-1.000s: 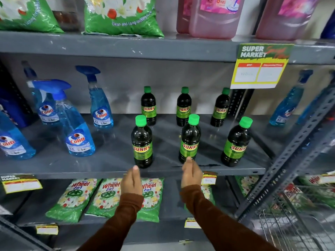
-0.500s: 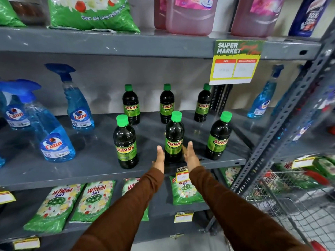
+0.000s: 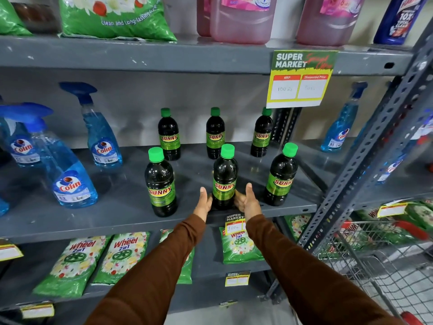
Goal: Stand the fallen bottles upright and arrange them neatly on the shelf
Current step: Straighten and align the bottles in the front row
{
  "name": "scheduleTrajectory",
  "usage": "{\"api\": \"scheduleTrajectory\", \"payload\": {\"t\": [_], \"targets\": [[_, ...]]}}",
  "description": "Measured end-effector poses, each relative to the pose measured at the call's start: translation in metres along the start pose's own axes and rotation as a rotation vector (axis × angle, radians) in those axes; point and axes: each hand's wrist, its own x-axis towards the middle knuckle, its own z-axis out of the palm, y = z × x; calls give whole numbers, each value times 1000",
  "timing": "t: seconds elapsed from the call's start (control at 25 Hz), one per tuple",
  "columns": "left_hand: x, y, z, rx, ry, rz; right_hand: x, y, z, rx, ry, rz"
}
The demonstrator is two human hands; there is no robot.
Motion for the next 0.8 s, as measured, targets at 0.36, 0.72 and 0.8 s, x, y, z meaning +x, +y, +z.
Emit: {"api": "scheduleTrajectory", "payload": {"t": [0.36,0.72,0.8], "targets": [[14,-10,15,-125,219,161,-7,6,-14,-52,221,-132],[25,-13,94,155,250,444,14,-20,-87,42,657,-380],[46,8,114,71,156,264,26,-31,-98,157,476,-281]]}}
